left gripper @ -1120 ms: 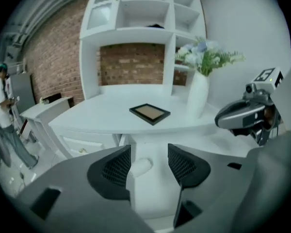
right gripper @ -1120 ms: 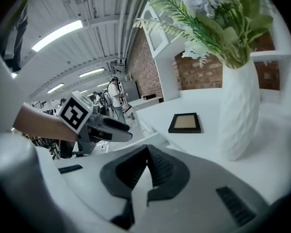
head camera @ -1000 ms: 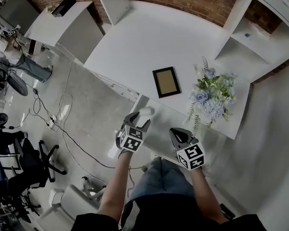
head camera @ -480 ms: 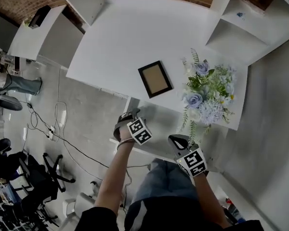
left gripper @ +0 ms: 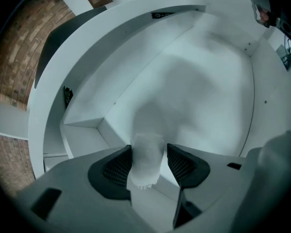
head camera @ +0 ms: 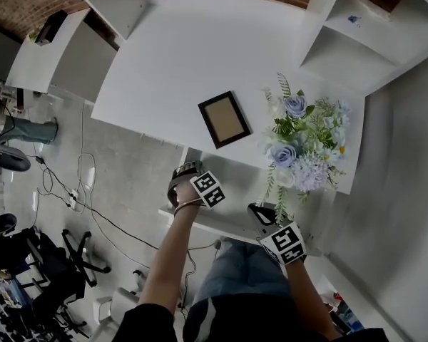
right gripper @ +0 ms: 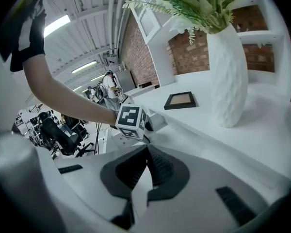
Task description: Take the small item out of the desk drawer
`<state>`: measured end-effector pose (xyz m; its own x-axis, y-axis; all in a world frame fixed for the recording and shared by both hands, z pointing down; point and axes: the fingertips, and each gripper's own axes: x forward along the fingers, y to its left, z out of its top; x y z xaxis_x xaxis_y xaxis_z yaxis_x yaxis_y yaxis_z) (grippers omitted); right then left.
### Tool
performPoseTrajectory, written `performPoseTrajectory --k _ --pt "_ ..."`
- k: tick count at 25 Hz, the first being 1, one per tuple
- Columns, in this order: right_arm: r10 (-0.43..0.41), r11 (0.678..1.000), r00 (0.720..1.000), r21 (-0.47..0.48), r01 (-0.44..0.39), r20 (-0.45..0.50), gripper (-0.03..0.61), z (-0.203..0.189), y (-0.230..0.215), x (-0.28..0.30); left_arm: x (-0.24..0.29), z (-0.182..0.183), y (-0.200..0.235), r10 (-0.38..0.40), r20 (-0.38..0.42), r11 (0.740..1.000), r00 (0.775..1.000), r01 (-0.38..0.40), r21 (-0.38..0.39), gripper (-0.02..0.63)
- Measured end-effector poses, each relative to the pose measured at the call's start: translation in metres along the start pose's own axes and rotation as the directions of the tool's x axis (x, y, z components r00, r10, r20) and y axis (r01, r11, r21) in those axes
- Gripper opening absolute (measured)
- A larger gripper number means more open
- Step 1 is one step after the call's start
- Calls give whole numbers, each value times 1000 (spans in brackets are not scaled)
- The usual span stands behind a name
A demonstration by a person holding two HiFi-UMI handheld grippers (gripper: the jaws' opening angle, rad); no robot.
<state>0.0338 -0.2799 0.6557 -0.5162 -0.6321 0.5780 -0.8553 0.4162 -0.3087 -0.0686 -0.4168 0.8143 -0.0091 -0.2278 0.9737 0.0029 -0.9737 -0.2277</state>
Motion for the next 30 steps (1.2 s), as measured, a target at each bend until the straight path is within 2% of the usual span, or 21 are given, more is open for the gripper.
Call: performPoseTrajectory --k 3,9,13,16,19,22,24,27,30 --pt "0 1000 1000 7 0 1 -2 0 0 0 1 0 4 22 -4 1000 1000 -22 16 175" --pt "-7 1000 1000 8 7 4 -2 -1 -1 -3 -3 0 1 22 2 999 1000 -22 48 166" --pt "-13 1000 1000 0 13 13 -2 -1 -2 -5 -15 6 2 36 39 999 999 -37 34 164" --pt "-21 1000 1000 -8 22 20 -2 2 -1 -8 -36 15 6 53 107 998 993 -51 -23 163" --pt "-42 999 998 -16 43 43 -2 10 -5 -12 -70 26 16 79 220 985 972 -42 -170 163" --pt "-74 997 994 -29 77 79 -2 22 -10 -18 -113 34 31 154 349 945 924 -35 -324 163" --pt "-93 995 989 -36 98 112 -2 33 -13 -21 -143 37 41 226 428 905 875 -25 -426 163" --pt "-120 991 977 -37 129 174 -2 54 -14 -25 -192 32 57 348 521 815 779 24 -579 163" --pt "-142 988 959 -31 154 244 -2 79 -10 -31 -239 16 69 496 559 710 664 60 -701 163"
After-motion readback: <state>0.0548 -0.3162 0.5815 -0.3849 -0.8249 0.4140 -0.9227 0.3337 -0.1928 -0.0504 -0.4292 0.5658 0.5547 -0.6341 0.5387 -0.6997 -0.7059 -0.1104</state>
